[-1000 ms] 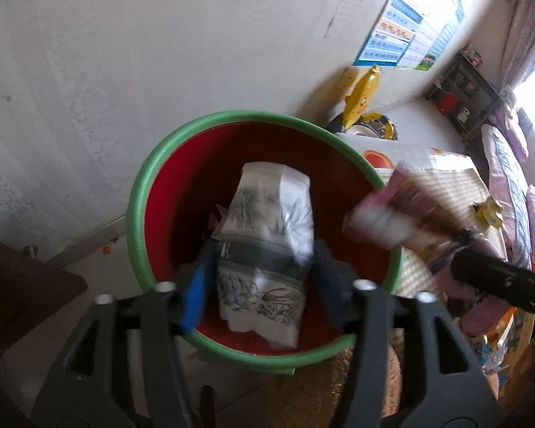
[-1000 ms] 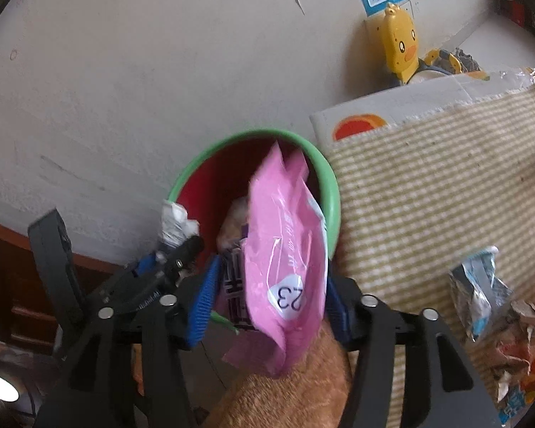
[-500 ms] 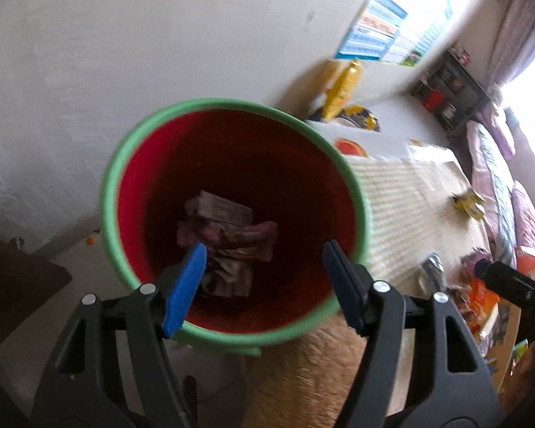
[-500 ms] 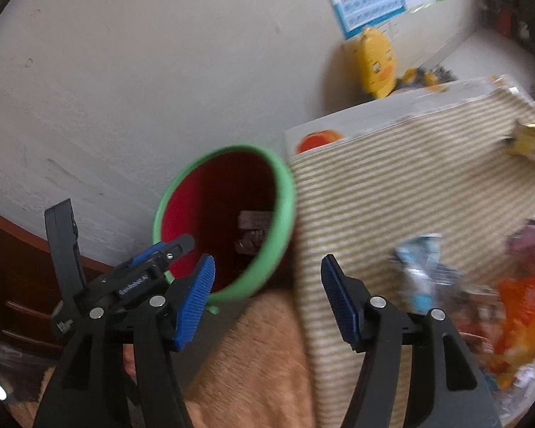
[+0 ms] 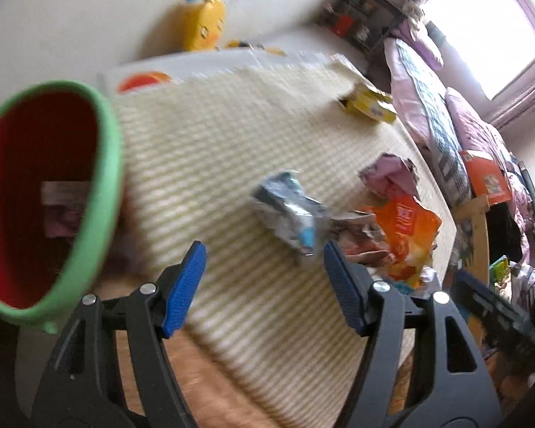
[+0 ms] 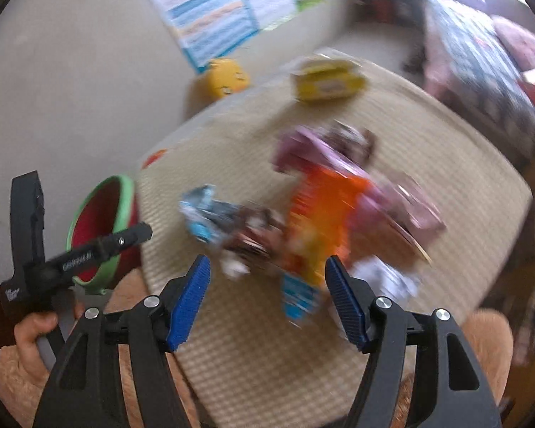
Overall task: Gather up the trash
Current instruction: 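Grasp the crumpled blue-white wrapper with the left gripper while the right grasps crumpled white foil paper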
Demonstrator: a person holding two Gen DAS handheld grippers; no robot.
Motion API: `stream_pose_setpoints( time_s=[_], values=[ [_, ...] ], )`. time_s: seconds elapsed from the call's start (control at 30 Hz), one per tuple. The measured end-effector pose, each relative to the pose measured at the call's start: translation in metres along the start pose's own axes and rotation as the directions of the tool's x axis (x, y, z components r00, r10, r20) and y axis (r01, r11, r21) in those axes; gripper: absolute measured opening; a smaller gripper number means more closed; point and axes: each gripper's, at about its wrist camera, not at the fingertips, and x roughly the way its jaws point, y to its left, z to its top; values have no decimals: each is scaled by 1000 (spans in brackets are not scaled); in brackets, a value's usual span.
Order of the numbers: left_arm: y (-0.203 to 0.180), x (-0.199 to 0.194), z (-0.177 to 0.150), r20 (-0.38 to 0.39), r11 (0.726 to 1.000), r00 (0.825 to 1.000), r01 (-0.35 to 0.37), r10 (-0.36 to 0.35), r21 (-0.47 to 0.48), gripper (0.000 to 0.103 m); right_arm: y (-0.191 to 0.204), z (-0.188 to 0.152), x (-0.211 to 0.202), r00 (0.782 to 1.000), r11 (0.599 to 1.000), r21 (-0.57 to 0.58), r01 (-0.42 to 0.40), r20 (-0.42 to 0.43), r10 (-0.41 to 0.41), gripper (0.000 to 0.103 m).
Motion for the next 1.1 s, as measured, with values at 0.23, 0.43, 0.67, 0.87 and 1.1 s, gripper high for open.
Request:
stream_pose_setpoints(
  time_s=[0.23, 0.43, 0.67, 0.87, 1.1],
  values=[
    [-25, 38, 17, -30, 998, 997, -65, 65, -13, 65, -29, -10, -19, 999, 997, 68, -46, 30, 44, 64],
    [-28, 74, 25, -103, 993, 989, -111, 107, -34, 49, -39, -14, -23, 996, 993, 82, -90, 36, 87, 64],
    [-44, 63, 25, -103, 997, 992, -73, 76, 38, 21, -55, -18, -22, 995, 988, 124, -93, 37, 89, 64],
    [-43, 25, 10, -97, 994, 994, -48, 58, 102, 21, -57, -19, -13, 996, 987, 133, -91, 15, 90, 64],
    [-23, 19, -12, -127, 990, 986, -99, 111, 99, 23, -54, -19, 1, 997, 988, 135, -78, -19, 81, 64]
  ],
)
